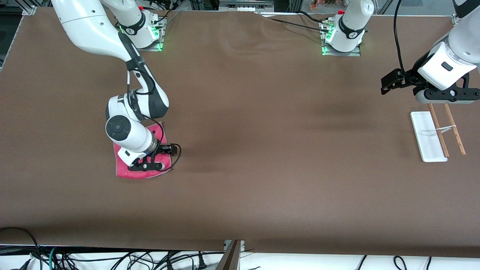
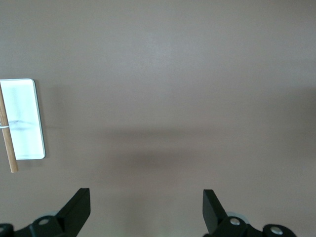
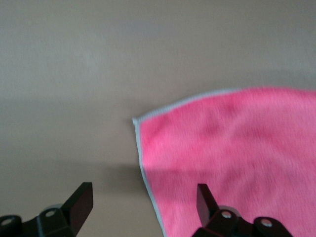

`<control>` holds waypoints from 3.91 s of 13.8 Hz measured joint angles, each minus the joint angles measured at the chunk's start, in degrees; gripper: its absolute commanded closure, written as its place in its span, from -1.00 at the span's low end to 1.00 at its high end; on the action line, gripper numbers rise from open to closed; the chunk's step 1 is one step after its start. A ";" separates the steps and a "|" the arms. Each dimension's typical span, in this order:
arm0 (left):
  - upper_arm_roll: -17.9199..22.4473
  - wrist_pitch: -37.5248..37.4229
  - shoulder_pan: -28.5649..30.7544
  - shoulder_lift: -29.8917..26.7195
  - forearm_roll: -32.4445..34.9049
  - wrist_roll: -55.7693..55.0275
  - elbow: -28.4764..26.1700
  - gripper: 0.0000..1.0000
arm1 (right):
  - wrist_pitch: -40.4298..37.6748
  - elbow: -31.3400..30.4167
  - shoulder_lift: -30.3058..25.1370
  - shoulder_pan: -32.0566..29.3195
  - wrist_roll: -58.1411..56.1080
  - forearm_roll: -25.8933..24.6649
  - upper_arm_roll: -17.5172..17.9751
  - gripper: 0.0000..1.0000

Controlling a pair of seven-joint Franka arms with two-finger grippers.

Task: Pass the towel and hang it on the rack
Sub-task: 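Reach the right gripper down onto the pink towel's edge, then close the right gripper on the pink towel's edge, then lift the towel with the right gripper while the left gripper approaches, then move the left gripper to the hanging towel beside the right gripper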

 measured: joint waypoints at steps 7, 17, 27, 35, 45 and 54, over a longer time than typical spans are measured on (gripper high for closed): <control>-0.01 -0.67 0.00 0.00 0.00 0.00 0.01 -1.00 | 0.24 4.72 5.87 -0.02 0.38 0.00 -0.16 -0.63; -0.01 -1.17 0.00 0.00 0.00 0.00 0.01 -1.00 | 2.78 4.74 7.32 -0.24 0.30 0.00 -0.58 0.77; 0.00 -1.35 0.00 0.00 0.00 0.00 0.02 -1.00 | -6.12 10.12 5.97 0.05 0.17 0.00 -0.19 1.00; 0.03 -2.82 0.02 0.18 0.00 0.00 0.11 -1.00 | -34.69 28.04 4.25 0.57 4.10 15.23 2.69 1.00; -2.18 -0.72 -11.07 12.62 -5.26 3.07 2.65 -1.00 | -30.44 33.46 4.23 0.81 36.03 31.77 17.33 1.00; -1.97 9.33 -11.85 16.84 -19.67 16.27 4.02 -1.00 | -14.87 33.53 4.24 3.20 59.48 32.27 28.18 1.00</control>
